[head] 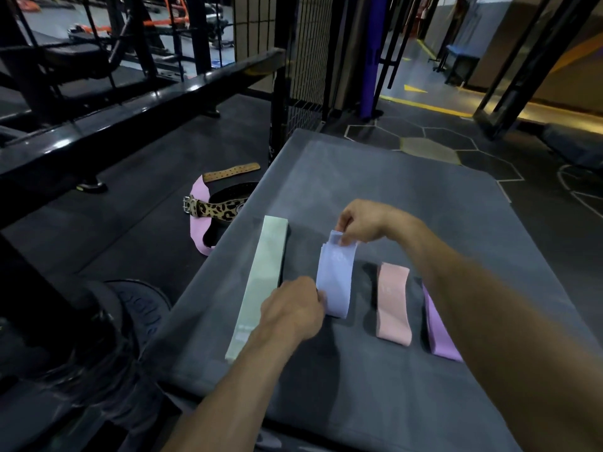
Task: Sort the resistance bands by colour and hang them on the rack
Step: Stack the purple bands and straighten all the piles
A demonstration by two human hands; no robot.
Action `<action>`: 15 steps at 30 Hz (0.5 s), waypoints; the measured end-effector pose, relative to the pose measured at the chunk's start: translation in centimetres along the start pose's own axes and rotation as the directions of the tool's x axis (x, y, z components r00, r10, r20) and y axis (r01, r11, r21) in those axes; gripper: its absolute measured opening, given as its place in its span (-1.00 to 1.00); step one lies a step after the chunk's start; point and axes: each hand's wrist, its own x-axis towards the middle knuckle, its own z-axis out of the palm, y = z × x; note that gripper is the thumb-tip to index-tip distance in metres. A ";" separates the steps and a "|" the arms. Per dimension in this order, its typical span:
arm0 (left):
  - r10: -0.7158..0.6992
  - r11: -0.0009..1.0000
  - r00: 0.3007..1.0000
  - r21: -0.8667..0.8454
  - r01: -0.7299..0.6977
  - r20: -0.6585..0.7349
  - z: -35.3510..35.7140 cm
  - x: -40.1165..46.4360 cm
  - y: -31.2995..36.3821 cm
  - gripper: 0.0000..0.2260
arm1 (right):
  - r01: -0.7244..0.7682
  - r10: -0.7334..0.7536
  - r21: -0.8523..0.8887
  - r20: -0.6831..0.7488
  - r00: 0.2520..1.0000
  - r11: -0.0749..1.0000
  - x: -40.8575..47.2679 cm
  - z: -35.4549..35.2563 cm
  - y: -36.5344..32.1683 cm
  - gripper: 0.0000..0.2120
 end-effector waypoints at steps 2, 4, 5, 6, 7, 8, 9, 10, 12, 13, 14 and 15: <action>0.002 0.999 0.999 0.049 0.001 -0.050 0.0 -0.3 0.5 -0.77 | -0.022 0.022 -0.031 -0.003 1.000 0.999 0.8 0.7 0.3 -0.82; 0.009 0.995 0.996 0.096 -0.001 -0.088 0.0 -0.5 0.9 -0.73 | -0.036 0.036 -0.015 -0.003 0.999 0.999 1.3 1.3 0.6 -0.80; 0.010 0.994 0.994 0.111 0.002 -0.106 0.1 -0.6 1.0 -0.71 | -0.041 0.041 -0.009 -0.011 0.999 0.999 1.6 1.6 0.7 -0.78; 0.010 0.993 0.992 0.119 0.005 -0.124 0.2 -0.7 1.0 -0.70 | -0.042 0.042 -0.005 -0.022 0.999 0.999 1.7 1.7 0.7 -0.77; 0.009 0.992 0.990 0.125 0.009 -0.140 0.2 -0.7 1.1 -0.69 | -0.042 0.042 0.002 -0.031 0.999 0.999 1.9 1.9 0.8 -0.77; 0.009 0.992 0.989 0.129 0.010 -0.150 0.2 -0.8 1.1 -0.70 | -0.047 0.048 0.012 -0.037 0.998 0.999 2.0 2.0 0.9 -0.76; 0.013 0.991 0.987 0.130 0.007 -0.157 0.3 -0.8 1.2 -0.70 | -0.053 0.054 0.021 -0.039 0.998 0.998 2.1 2.1 1.0 -0.75; 0.019 0.992 0.986 0.125 0.002 -0.165 0.4 -0.8 1.2 -0.71 | -0.058 0.059 0.024 -0.037 0.998 0.998 2.1 2.3 1.0 -0.73; 0.039 0.995 0.982 0.102 -0.020 -0.182 0.6 -0.8 1.3 -0.69 | -0.063 0.065 0.042 -0.041 0.997 0.997 2.1 2.6 1.1 -0.69; 0.050 0.996 0.981 0.087 -0.034 -0.190 0.7 -0.8 1.4 -0.64 | -0.063 0.065 0.055 -0.043 0.997 0.997 2.1 2.8 1.2 -0.69; 0.059 0.996 0.980 0.080 -0.044 -0.188 0.8 -0.8 1.5 -0.57 | -0.066 0.069 0.067 -0.037 0.997 0.996 2.0 3.0 1.2 -0.69; 0.062 0.995 0.983 0.086 -0.047 -0.174 1.0 -0.9 1.5 -0.46 | -0.071 0.074 0.083 -0.027 0.997 0.994 2.0 3.1 1.3 -0.70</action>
